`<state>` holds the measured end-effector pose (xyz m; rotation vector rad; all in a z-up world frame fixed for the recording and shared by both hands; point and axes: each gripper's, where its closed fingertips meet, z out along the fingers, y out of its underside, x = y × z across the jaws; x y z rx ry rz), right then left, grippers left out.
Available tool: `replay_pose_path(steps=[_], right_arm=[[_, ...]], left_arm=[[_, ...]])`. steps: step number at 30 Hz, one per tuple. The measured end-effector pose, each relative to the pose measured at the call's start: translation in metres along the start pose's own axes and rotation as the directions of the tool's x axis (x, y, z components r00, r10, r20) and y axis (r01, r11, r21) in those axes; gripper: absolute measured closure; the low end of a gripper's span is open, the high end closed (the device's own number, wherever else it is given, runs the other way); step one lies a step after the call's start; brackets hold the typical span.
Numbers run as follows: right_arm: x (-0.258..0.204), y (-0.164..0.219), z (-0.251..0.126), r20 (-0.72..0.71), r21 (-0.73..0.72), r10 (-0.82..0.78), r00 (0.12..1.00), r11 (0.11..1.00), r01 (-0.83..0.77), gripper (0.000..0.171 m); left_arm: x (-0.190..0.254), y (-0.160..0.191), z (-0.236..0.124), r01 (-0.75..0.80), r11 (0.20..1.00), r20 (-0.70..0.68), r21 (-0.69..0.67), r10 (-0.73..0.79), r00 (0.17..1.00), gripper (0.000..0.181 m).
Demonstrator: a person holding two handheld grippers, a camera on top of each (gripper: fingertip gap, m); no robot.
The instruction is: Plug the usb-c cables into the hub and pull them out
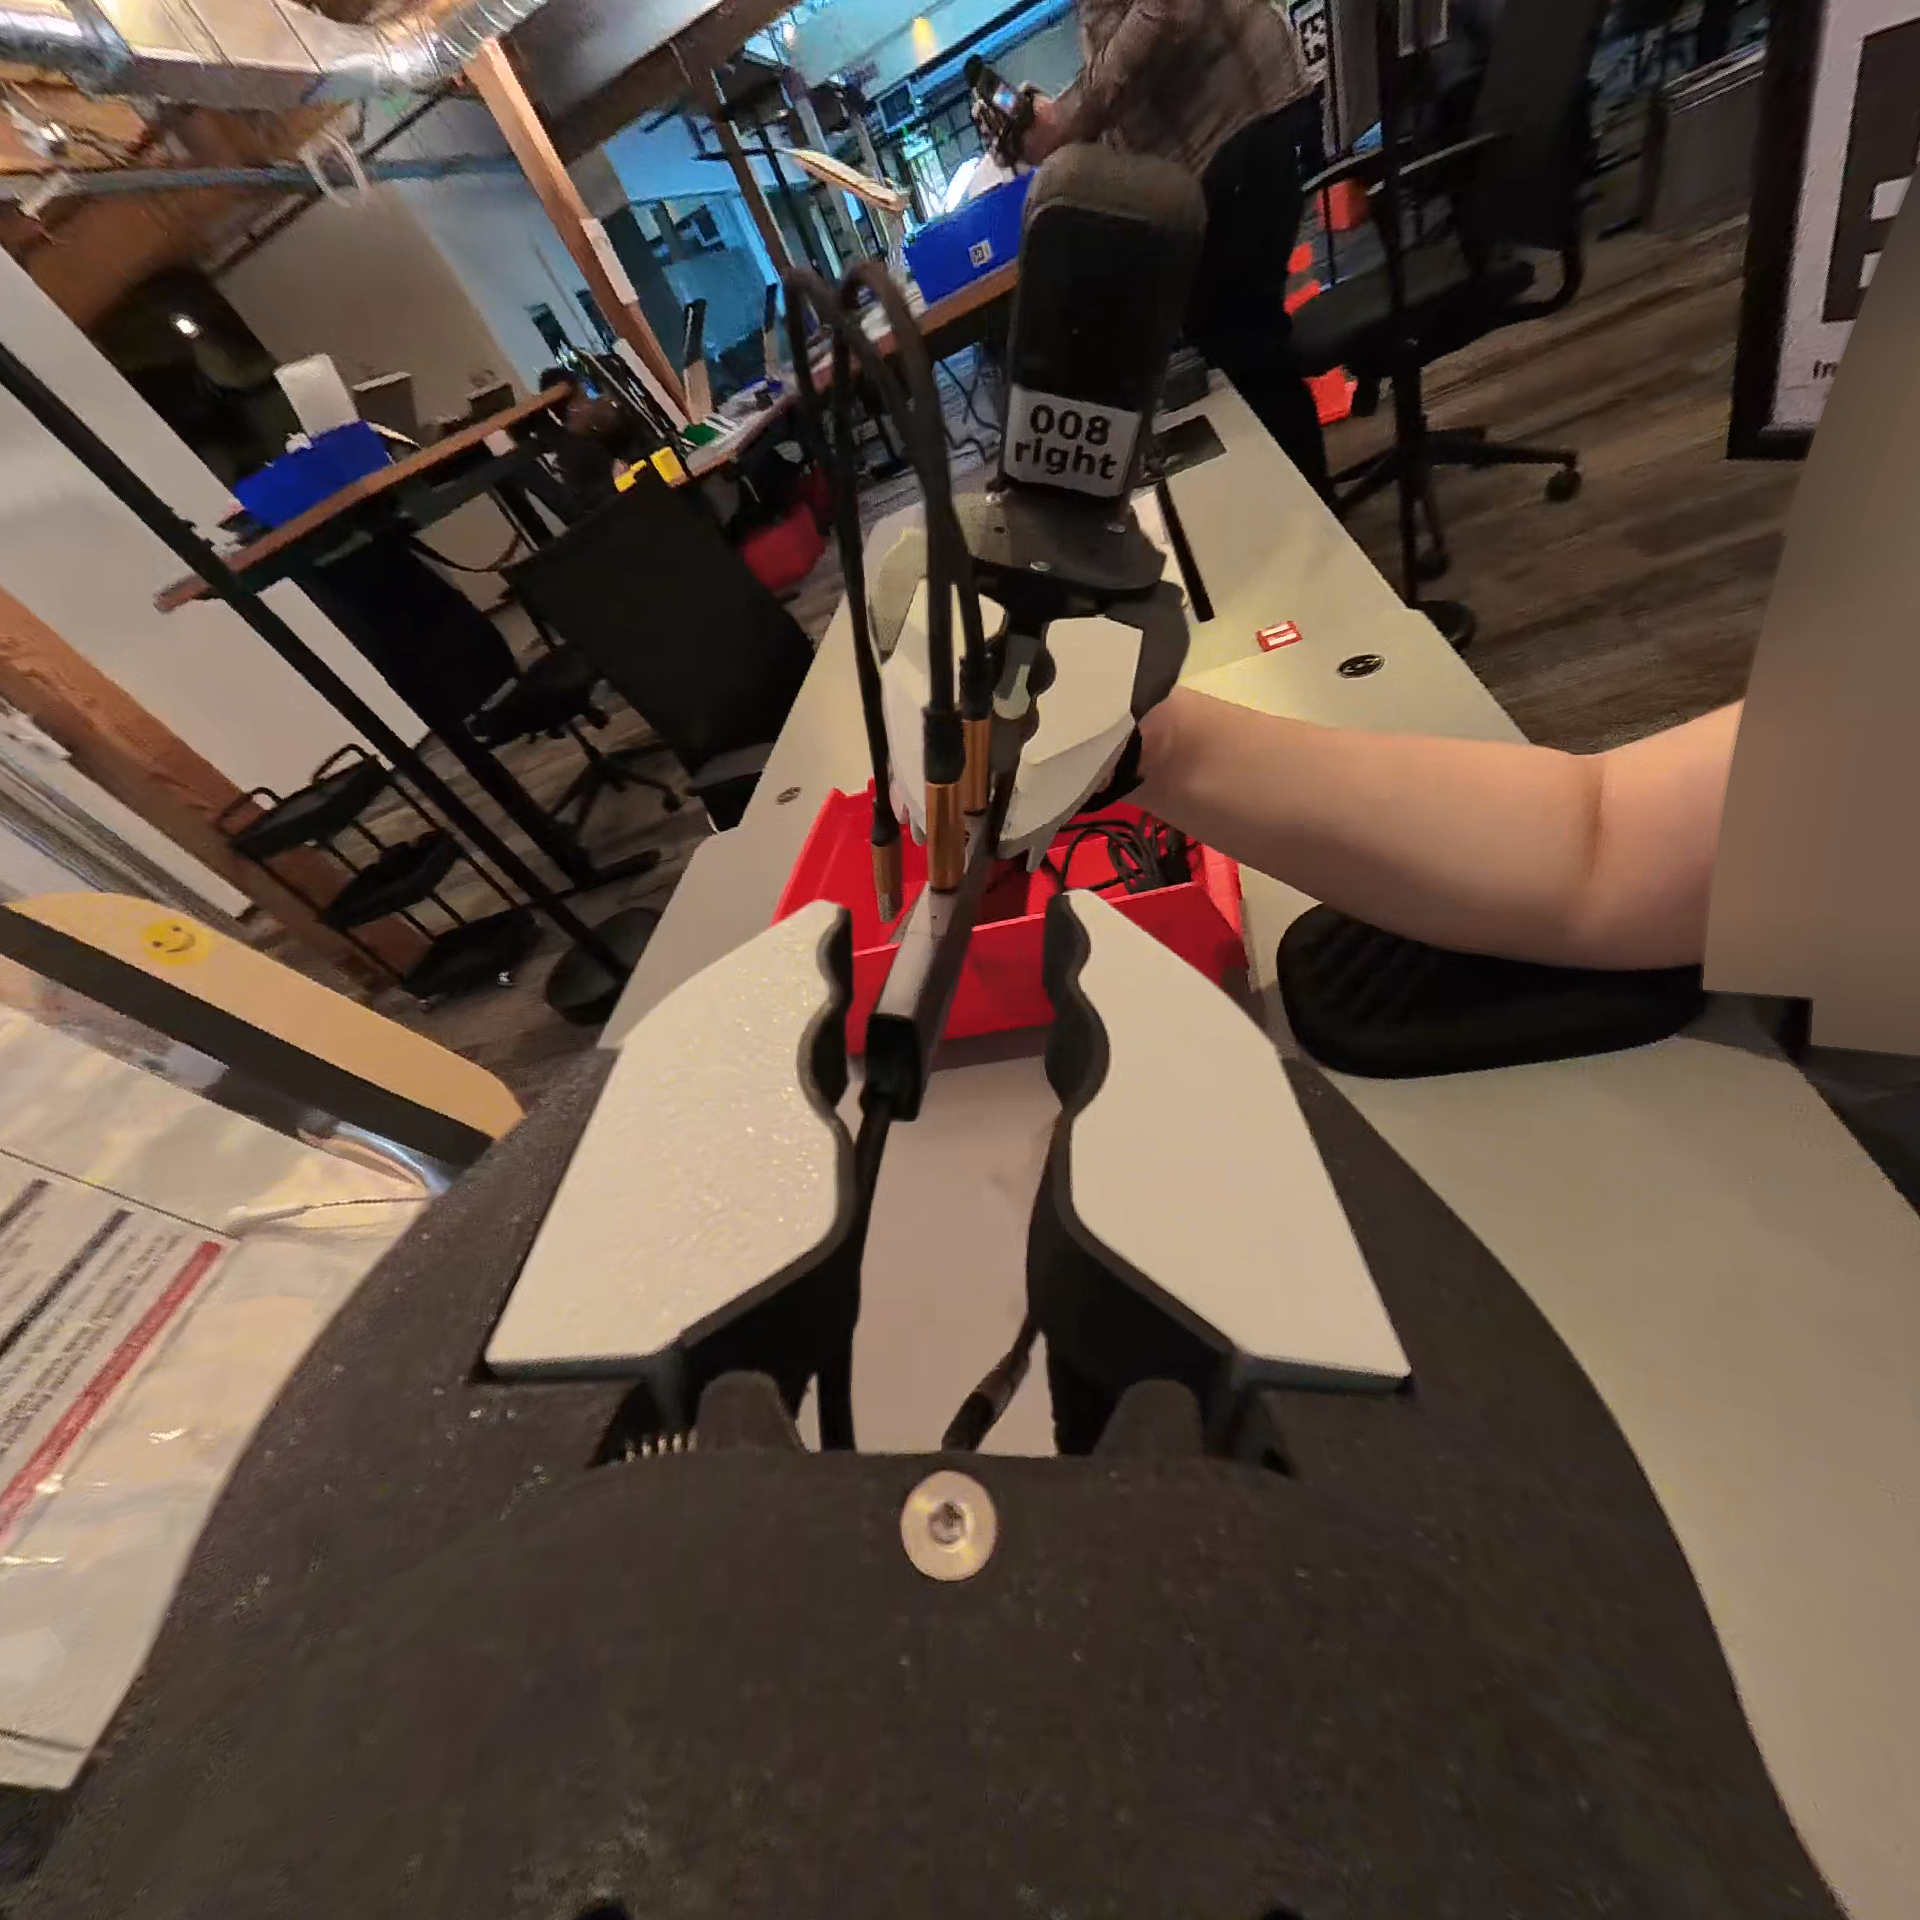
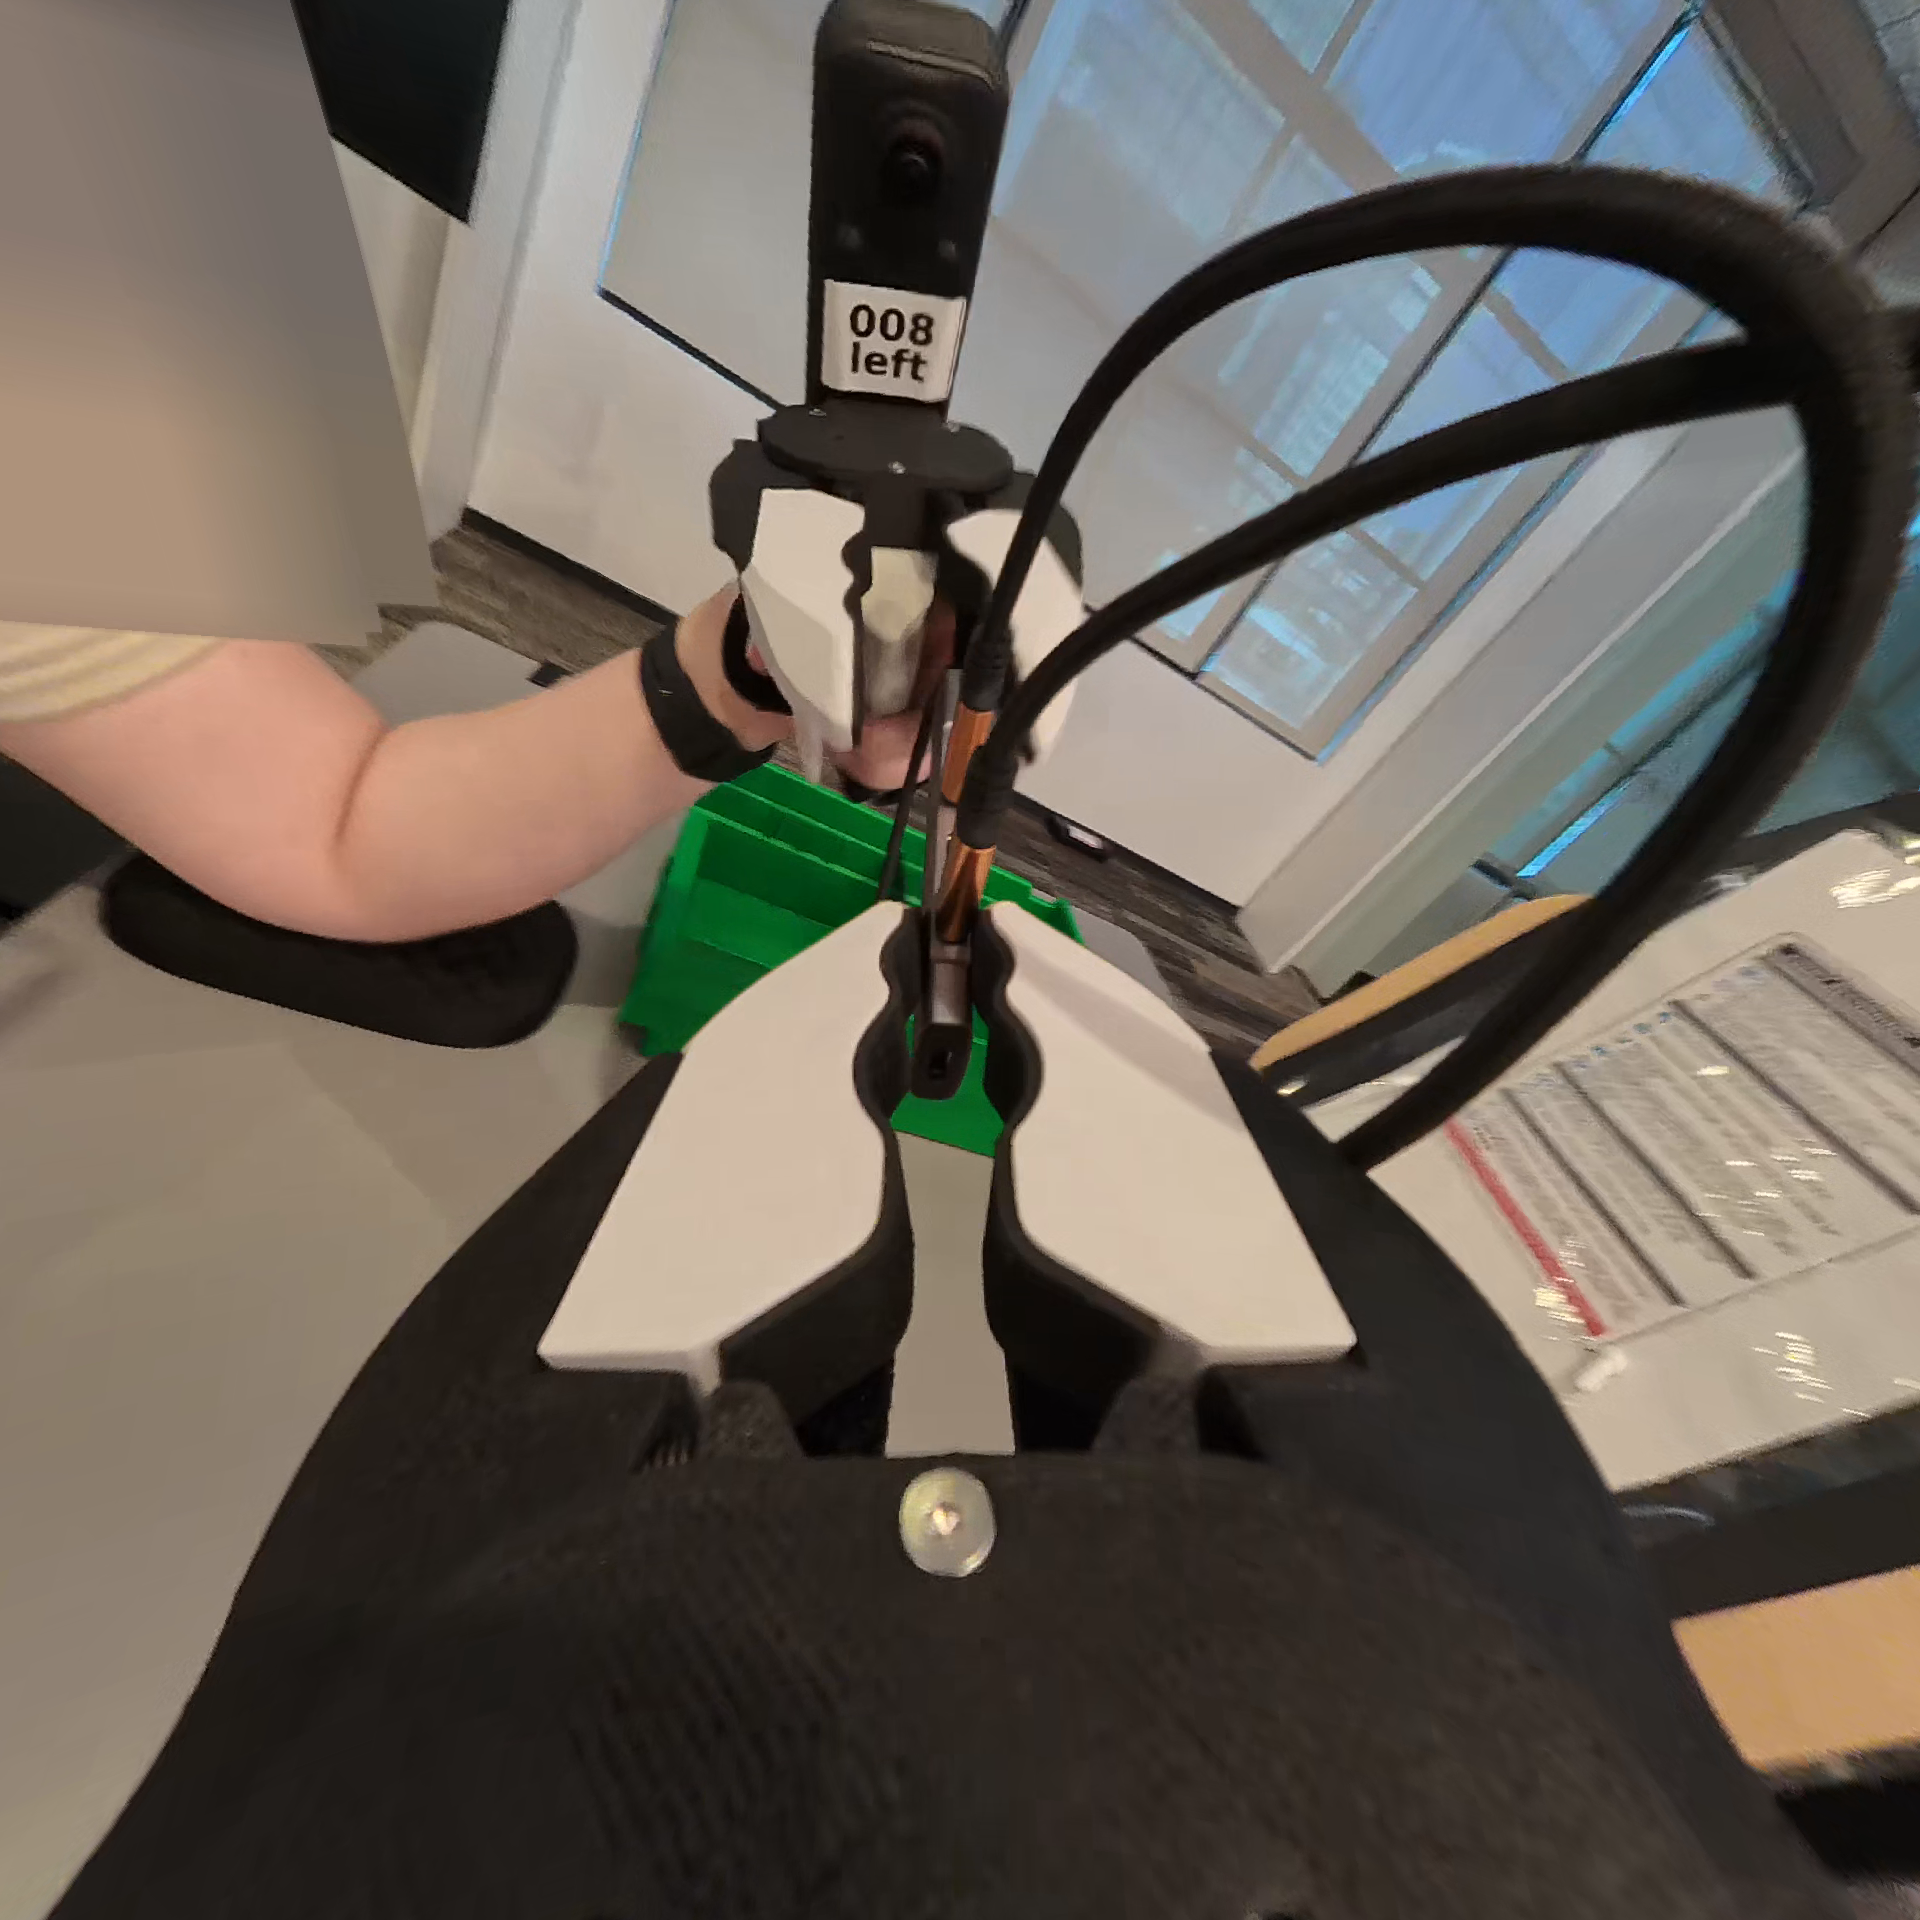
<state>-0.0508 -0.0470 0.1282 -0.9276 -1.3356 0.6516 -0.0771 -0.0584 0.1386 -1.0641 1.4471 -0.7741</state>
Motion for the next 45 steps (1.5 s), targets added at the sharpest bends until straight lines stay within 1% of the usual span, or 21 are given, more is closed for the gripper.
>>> replay_pose_path(steps=[1, 4, 8, 11, 13, 14, 17, 19, 22, 24, 26, 28, 31, 34, 38, 41, 45], right_arm=[[0.0, 0.0, 0.0, -0.009, -0.007, -0.021, 1.0, 1.0, 0.02, 0.161], [0.003, -0.003, 0.001, -0.072, -0.031, -0.134, 0.988, 0.991, 0.132, 0.161], [-0.001, -0.006, 0.008, -0.113, -0.092, -0.29, 0.95, 0.956, 0.28, 0.161], [-0.005, -0.007, 0.014, -0.143, -0.156, -0.456, 0.879, 0.887, 0.435, 0.161], [-0.01, -0.009, 0.018, -0.144, -0.195, -0.569, 0.81, 0.819, 0.54, 0.161], [-0.012, -0.009, 0.02, -0.138, -0.214, -0.615, 0.776, 0.784, 0.583, 0.161], [-0.017, -0.013, 0.024, -0.134, -0.263, -0.754, 0.644, 0.653, 0.71, 0.16], [-0.019, -0.015, 0.026, -0.126, -0.295, -0.823, 0.554, 0.564, 0.771, 0.161], [-0.021, -0.015, 0.029, -0.117, -0.335, -0.873, 0.474, 0.484, 0.809, 0.161], [-0.02, -0.016, 0.029, -0.122, -0.344, -0.891, 0.438, 0.451, 0.823, 0.161], [-0.019, -0.017, 0.029, -0.128, -0.356, -0.899, 0.419, 0.436, 0.827, 0.161], [-0.018, -0.016, 0.029, -0.13, -0.368, -0.906, 0.402, 0.421, 0.829, 0.161], [-0.015, -0.014, 0.029, -0.138, -0.376, -0.902, 0.41, 0.431, 0.82, 0.161], [-0.01, -0.013, 0.027, -0.161, -0.381, -0.895, 0.415, 0.444, 0.811, 0.161], [-0.006, -0.008, 0.025, -0.159, -0.393, -0.889, 0.43, 0.456, 0.798, 0.161], [-0.001, -0.004, 0.023, -0.159, -0.411, -0.888, 0.432, 0.458, 0.789, 0.161], [0.016, 0.001, 0.016, -0.225, -0.443, -0.855, 0.467, 0.517, 0.733, 0.161]], left_arm=[[-0.002, 0.001, 0.002, 0.023, 1.0, 0.003, -0.004, -0.023, 1.0, 0.146], [-0.01, 0.0, 0.0, 0.134, 0.991, 0.017, 0.012, -0.134, 0.991, 0.144], [-0.015, -0.003, -0.012, 0.331, 0.942, -0.044, 0.047, -0.33, 0.943, 0.139], [-0.02, 0.004, -0.018, 0.442, 0.896, -0.081, 0.037, -0.438, 0.895, 0.131], [-0.016, 0.014, -0.022, 0.492, 0.87, -0.124, -0.031, -0.491, 0.862, 0.126], [-0.014, 0.018, -0.024, 0.505, 0.861, -0.14, -0.058, -0.508, 0.85, 0.124], [-0.016, 0.014, -0.029, 0.526, 0.85, -0.178, -0.028, -0.523, 0.834, 0.129], [-0.011, 0.015, -0.032, 0.528, 0.848, -0.215, -0.049, -0.525, 0.823, 0.13], [-0.006, 0.02, -0.033, 0.485, 0.87, -0.206, -0.085, -0.491, 0.846, 0.13], [-0.002, 0.02, -0.033, 0.458, 0.884, -0.209, -0.094, -0.468, 0.859, 0.134], [0.002, 0.02, -0.034, 0.437, 0.893, -0.216, -0.107, -0.45, 0.867, 0.137], [0.002, 0.021, -0.033, 0.418, 0.901, -0.196, -0.114, -0.433, 0.88, 0.138], [0.007, 0.018, -0.034, 0.374, 0.92, -0.229, -0.115, -0.391, 0.892, 0.157], [0.003, 0.017, -0.032, 0.339, 0.935, -0.195, -0.107, -0.354, 0.915, 0.157], [-0.001, 0.021, -0.024, 0.274, 0.956, -0.143, -0.105, -0.287, 0.947, 0.157], [-0.005, 0.024, -0.019, 0.261, 0.958, -0.115, -0.119, -0.275, 0.955, 0.157], [-0.019, 0.02, -0.008, 0.275, 0.957, -0.039, -0.087, -0.28, 0.959, 0.157]])
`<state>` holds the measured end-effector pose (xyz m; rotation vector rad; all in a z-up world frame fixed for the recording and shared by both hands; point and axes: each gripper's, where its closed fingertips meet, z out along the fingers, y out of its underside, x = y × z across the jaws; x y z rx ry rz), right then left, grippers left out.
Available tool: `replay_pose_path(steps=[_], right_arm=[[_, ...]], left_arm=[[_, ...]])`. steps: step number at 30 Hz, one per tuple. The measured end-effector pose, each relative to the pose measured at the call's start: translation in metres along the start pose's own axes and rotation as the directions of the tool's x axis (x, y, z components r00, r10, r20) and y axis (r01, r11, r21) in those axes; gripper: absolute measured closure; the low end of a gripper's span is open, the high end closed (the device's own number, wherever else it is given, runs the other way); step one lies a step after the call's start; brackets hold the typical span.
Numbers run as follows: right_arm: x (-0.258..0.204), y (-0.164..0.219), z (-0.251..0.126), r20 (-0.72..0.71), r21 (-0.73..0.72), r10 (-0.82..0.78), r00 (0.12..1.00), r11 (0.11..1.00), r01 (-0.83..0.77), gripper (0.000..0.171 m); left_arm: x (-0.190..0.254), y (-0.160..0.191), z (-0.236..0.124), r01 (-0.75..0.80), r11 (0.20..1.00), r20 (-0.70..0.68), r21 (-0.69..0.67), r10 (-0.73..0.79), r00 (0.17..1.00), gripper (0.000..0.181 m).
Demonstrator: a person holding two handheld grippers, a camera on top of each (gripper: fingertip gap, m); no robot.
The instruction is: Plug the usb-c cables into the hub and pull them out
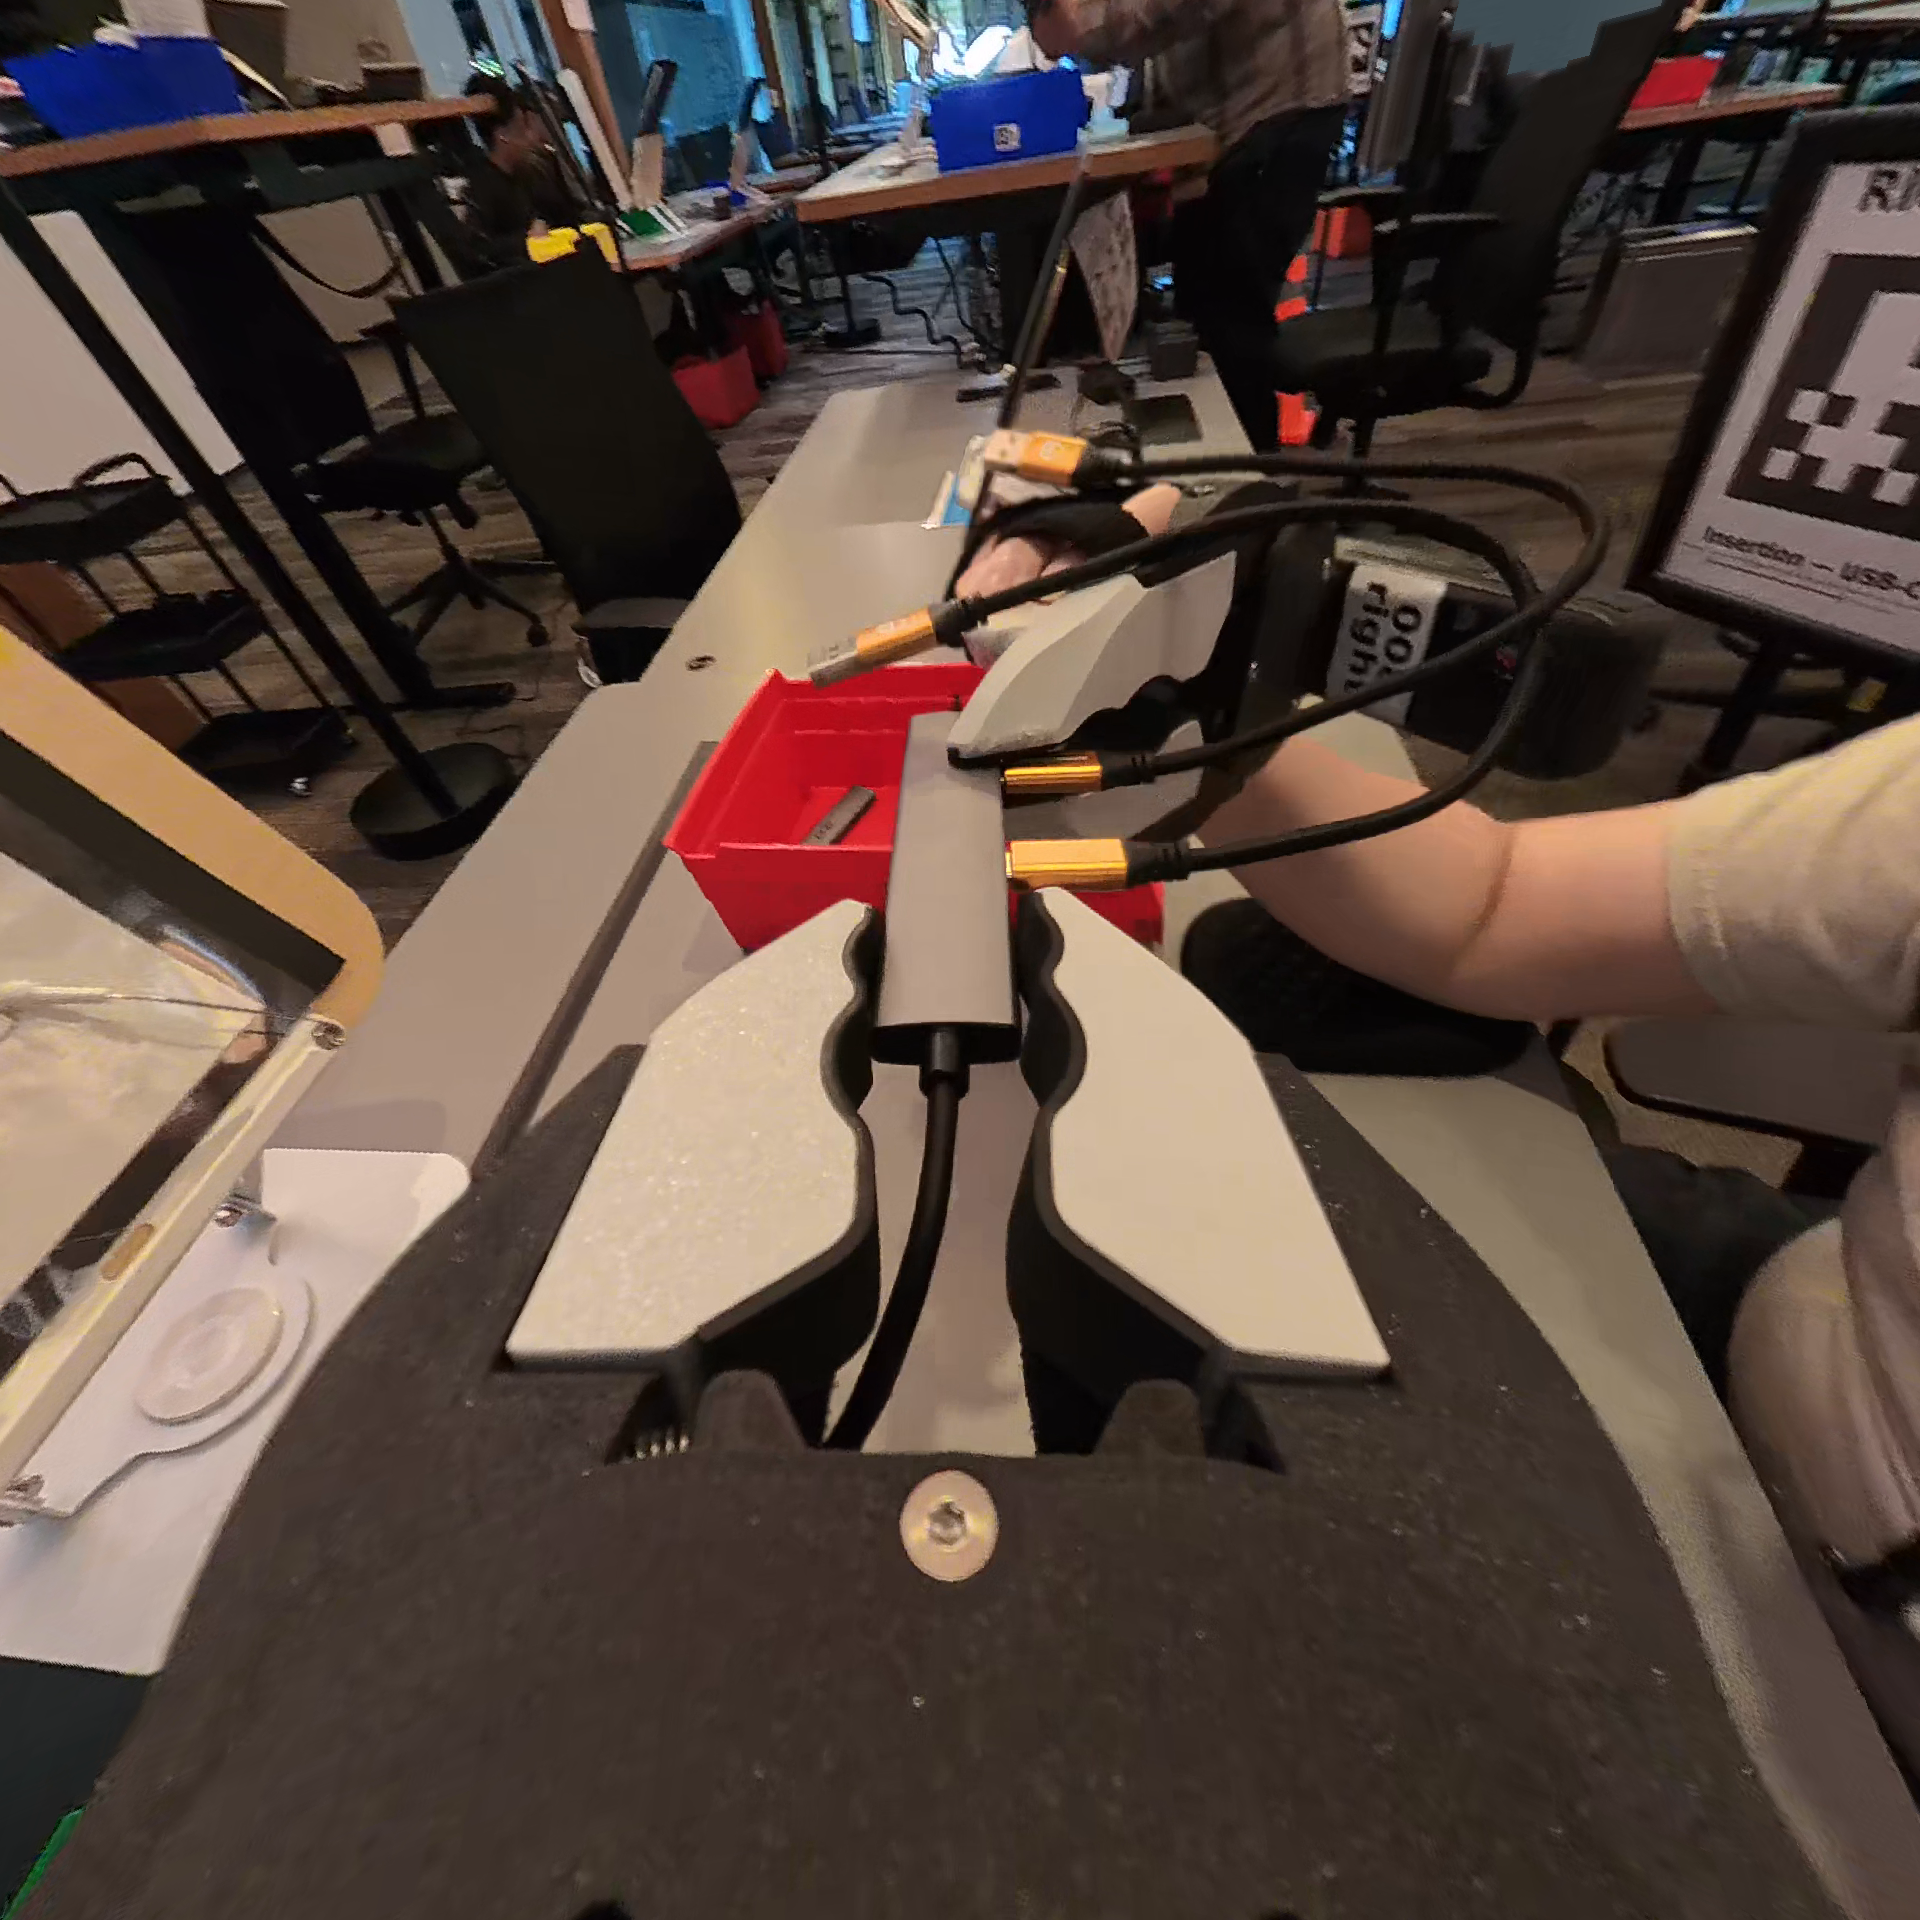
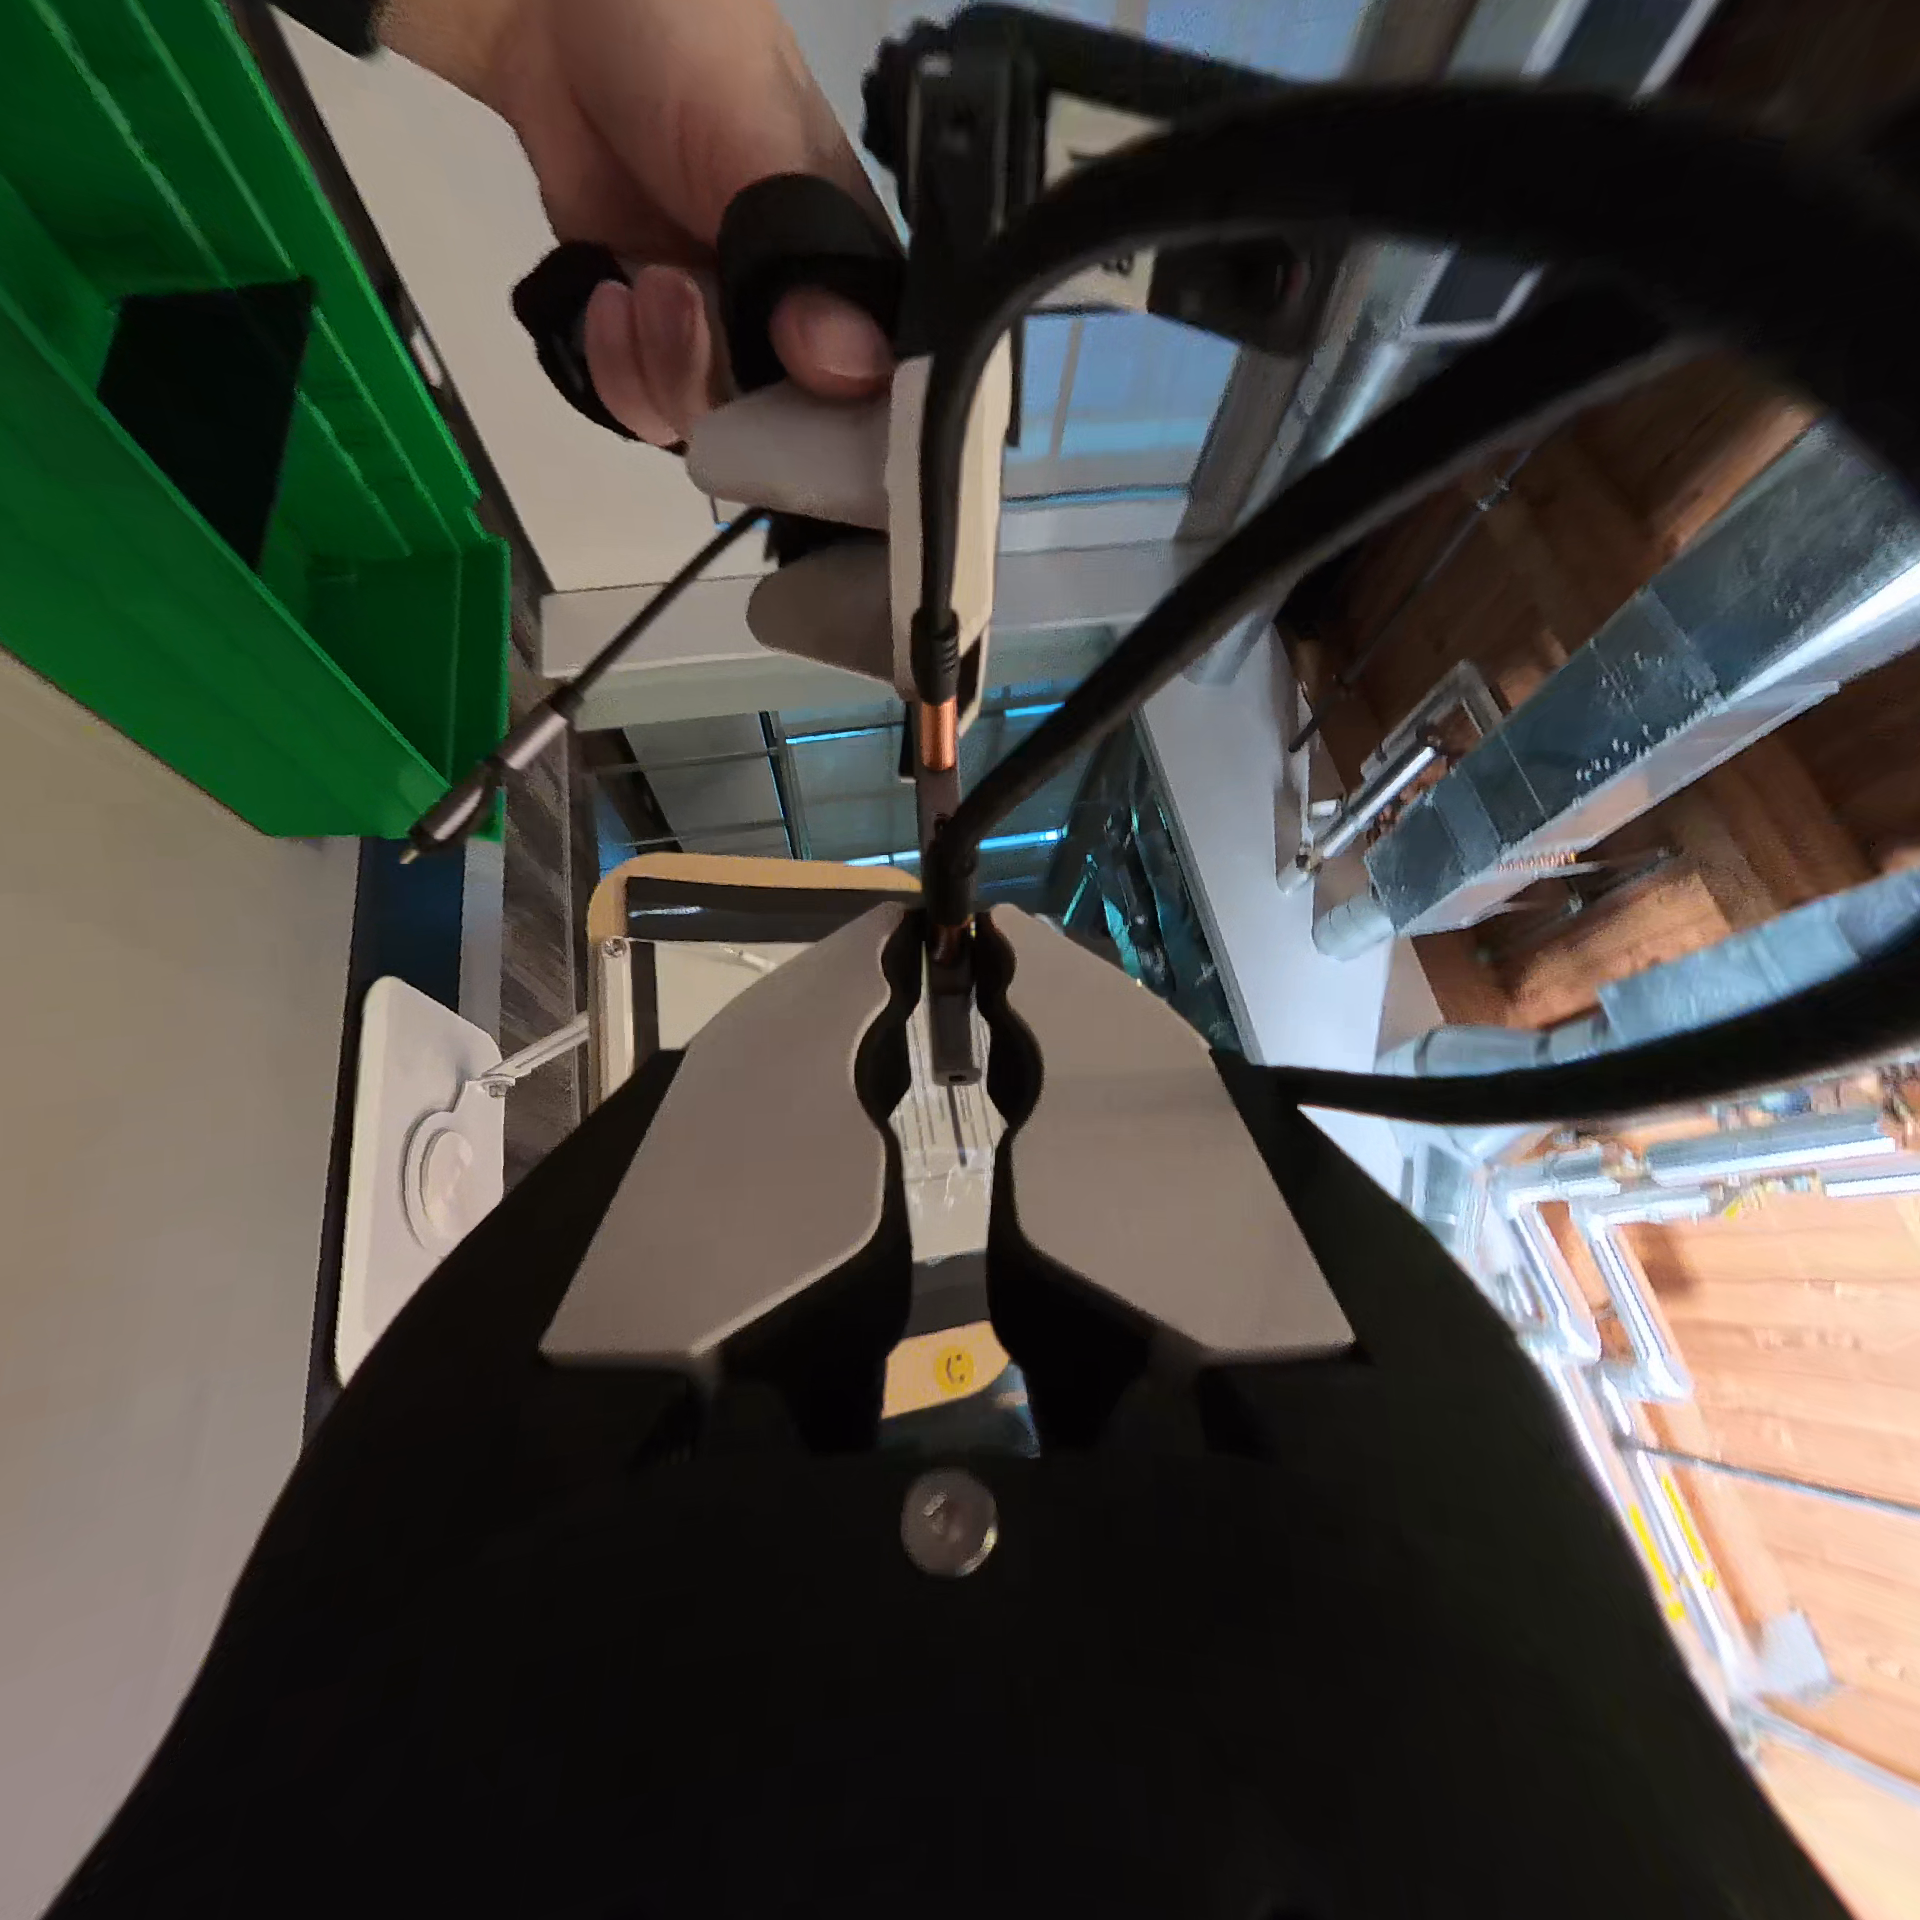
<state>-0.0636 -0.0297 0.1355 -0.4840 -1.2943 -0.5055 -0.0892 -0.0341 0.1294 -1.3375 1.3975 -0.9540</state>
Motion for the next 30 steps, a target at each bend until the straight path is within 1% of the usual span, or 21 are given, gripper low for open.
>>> replay_pose_path(steps=[3, 4, 5, 8, 11, 14, 16, 18, 19, 21, 22, 23, 25, 26, 29, 30], right_arm=[[0.009, 0.021, 0.0, -0.069, -0.053, 0.077, 0.995, 0.995, -0.08, 0.159], [0.013, 0.028, 0.0, -0.097, -0.073, 0.103, 0.99, 0.991, -0.11, 0.155], [0.017, 0.035, -0.001, -0.122, -0.084, 0.13, 0.984, 0.987, -0.141, 0.15], [0.025, 0.054, -0.005, -0.177, -0.125, 0.2, 0.964, 0.967, -0.224, 0.148], [0.02, 0.077, -0.004, -0.18, -0.202, 0.312, 0.933, 0.917, -0.345, 0.147], [-0.001, 0.094, 0.003, -0.121, -0.254, 0.476, 0.871, 0.834, -0.491, 0.145], [-0.026, 0.098, 0.01, -0.03, -0.287, 0.588, 0.808, 0.77, -0.57, 0.144], [-0.062, 0.09, 0.015, 0.139, -0.327, 0.656, 0.742, 0.738, -0.591, 0.146], [-0.084, 0.078, 0.013, 0.27, -0.339, 0.661, 0.7, 0.746, -0.574, 0.149], [-0.126, 0.042, -0.001, 0.559, -0.315, 0.591, 0.582, 0.8, -0.511, 0.152], [-0.138, 0.03, -0.006, 0.63, -0.306, 0.554, 0.545, 0.822, -0.481, 0.156], [-0.146, 0.021, -0.01, 0.676, -0.325, 0.545, 0.496, 0.824, -0.463, 0.157], [-0.151, 0.007, -0.015, 0.714, -0.377, 0.569, 0.408, 0.804, -0.46, 0.155], [-0.154, 0.002, -0.022, 0.734, -0.411, 0.582, 0.35, 0.791, -0.454, 0.154], [-0.16, -0.009, -0.056, 0.754, -0.553, 0.647, 0.113, 0.717, -0.424, 0.15], [-0.159, -0.009, -0.065, 0.743, -0.588, 0.666, 0.066, 0.697, -0.411, 0.149]], left_arm=[[-0.013, -0.006, 0.009, -0.016, 0.999, 0.09, 0.037, 0.012, 0.996, 0.157], [-0.018, -0.007, 0.01, -0.026, 0.999, 0.125, 0.043, 0.021, 0.992, 0.157], [-0.023, -0.008, 0.009, -0.038, 0.998, 0.164, 0.048, 0.029, 0.986, 0.157], [-0.037, -0.014, 0.002, -0.083, 0.994, 0.278, 0.069, 0.061, 0.959, 0.157], [-0.052, -0.025, -0.015, -0.149, 0.982, 0.42, 0.117, 0.087, 0.903, 0.157], [-0.065, -0.034, -0.035, -0.245, 0.961, 0.57, 0.124, 0.133, 0.811, 0.157], [-0.072, -0.037, -0.046, -0.316, 0.945, 0.665, 0.079, 0.186, 0.723, 0.157], [-0.077, -0.036, -0.053, -0.356, 0.934, 0.721, 0.009, 0.241, 0.65, 0.157], [-0.079, -0.037, -0.056, -0.379, 0.925, 0.744, -0.008, 0.259, 0.617, 0.157], [-0.081, -0.037, -0.058, -0.391, 0.92, 0.759, -0.021, 0.27, 0.593, 0.157], [-0.082, -0.037, -0.058, -0.388, 0.921, 0.762, -0.02, 0.265, 0.59, 0.157], [-0.083, -0.036, -0.059, -0.388, 0.922, 0.763, -0.019, 0.264, 0.59, 0.157], [-0.086, -0.035, -0.06, -0.383, 0.923, 0.769, -0.019, 0.259, 0.584, 0.157], [-0.087, -0.034, -0.062, -0.38, 0.925, 0.772, -0.019, 0.255, 0.582, 0.157], [-0.091, -0.034, -0.069, -0.374, 0.927, 0.789, -0.015, 0.241, 0.565, 0.157], [-0.091, -0.034, -0.071, -0.373, 0.928, 0.791, -0.011, 0.236, 0.565, 0.157]])
